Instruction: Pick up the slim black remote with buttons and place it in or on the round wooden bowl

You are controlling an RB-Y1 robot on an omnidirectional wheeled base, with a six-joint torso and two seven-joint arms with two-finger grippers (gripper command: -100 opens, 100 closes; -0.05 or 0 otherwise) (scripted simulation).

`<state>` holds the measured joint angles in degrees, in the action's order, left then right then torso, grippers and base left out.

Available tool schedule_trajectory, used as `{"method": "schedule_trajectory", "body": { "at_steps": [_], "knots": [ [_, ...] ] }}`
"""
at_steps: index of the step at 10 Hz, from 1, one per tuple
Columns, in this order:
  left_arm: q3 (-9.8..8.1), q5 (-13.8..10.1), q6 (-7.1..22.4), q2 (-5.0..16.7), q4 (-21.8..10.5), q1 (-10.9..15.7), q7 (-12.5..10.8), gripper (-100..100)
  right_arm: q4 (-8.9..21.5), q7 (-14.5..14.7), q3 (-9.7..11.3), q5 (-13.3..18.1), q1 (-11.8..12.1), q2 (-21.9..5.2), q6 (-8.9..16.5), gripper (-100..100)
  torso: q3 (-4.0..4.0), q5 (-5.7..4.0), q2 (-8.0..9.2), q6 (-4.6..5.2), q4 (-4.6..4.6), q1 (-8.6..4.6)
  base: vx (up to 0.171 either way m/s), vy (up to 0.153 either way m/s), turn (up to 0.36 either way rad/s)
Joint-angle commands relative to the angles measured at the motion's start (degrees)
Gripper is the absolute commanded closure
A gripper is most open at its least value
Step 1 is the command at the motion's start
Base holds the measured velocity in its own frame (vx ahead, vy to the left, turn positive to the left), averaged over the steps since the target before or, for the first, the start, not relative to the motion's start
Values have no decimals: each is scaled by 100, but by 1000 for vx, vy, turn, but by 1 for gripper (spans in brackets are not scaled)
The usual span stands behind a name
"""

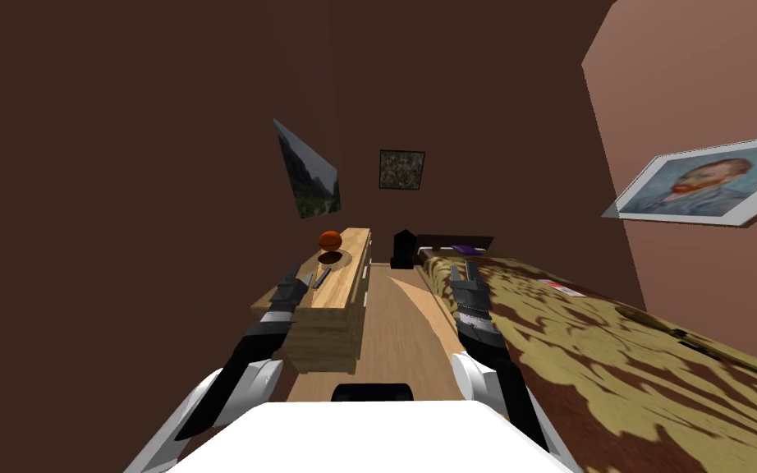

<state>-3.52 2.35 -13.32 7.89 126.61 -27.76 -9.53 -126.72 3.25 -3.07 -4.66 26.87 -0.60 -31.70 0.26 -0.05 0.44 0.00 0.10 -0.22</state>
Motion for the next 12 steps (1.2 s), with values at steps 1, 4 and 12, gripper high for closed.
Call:
{"method": "schedule_trajectory", "body": {
  "at_steps": [1,4,12],
  "knots": [
    [-106,-149,286,218,-152,-47,-180,-100,0,0,0,0,0,0,0,0,0,0,0,0,0,0,-117,-71,44],
    [-186,-253,638,364,-232,-65,-298,-100,0,0,0,0,0,0,0,0,-7,3,-13,0,-3,12,-71,-27,22],
    [-596,-773,1910,1006,-622,-109,-856,-100,0,0,0,0,1,0,0,0,-14,2,-25,0,-5,8,-53,-39,23]
  ]
}}
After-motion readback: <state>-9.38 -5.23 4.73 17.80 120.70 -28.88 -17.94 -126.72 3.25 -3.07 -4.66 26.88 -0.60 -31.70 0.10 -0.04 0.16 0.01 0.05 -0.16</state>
